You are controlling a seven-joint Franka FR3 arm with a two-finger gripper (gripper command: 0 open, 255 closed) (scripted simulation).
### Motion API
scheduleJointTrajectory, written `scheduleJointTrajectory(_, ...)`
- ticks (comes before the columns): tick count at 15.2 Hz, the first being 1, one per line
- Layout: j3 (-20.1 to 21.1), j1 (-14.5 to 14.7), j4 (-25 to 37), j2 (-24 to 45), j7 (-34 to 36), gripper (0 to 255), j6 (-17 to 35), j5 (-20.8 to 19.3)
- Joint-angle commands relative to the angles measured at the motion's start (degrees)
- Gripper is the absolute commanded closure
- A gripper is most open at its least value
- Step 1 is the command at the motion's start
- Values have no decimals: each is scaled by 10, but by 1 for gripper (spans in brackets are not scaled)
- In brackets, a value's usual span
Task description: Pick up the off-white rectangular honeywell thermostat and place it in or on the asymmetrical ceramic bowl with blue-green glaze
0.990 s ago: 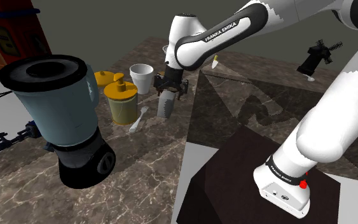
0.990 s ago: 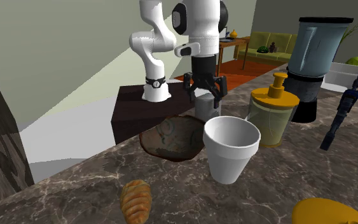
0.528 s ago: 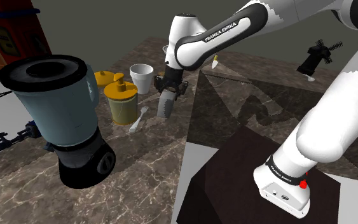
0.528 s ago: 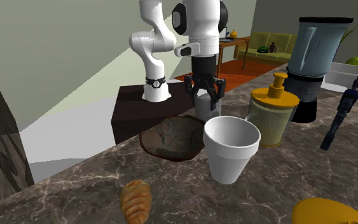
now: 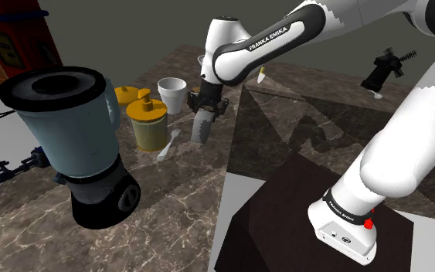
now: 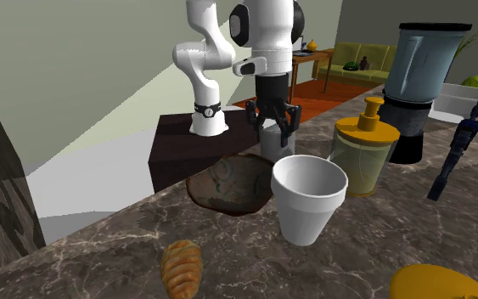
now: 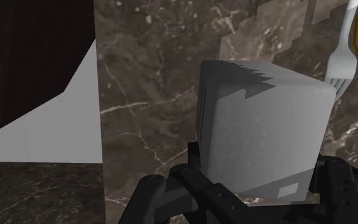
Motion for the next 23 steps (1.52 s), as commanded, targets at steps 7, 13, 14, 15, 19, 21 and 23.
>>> scheduleJointTrajectory(7, 0, -1, 24, -29, -6, 255, -52, 9)
scheduleJointTrajectory(13, -1, -1, 49, -50, -8, 255, -98, 14)
scheduleJointTrajectory(14, -1, -1, 54, -53, -9, 255, -105, 15)
scheduleJointTrajectory(15, -1, -1, 59, -56, -9, 255, -113, 16)
scheduleJointTrajectory(19, -2, -2, 79, -66, -10, 255, -143, 18)
scheduleJointTrajectory(21, -2, -2, 90, -70, -11, 255, -158, 19)
scheduleJointTrajectory(23, -3, -2, 101, -74, -11, 255, -174, 19)
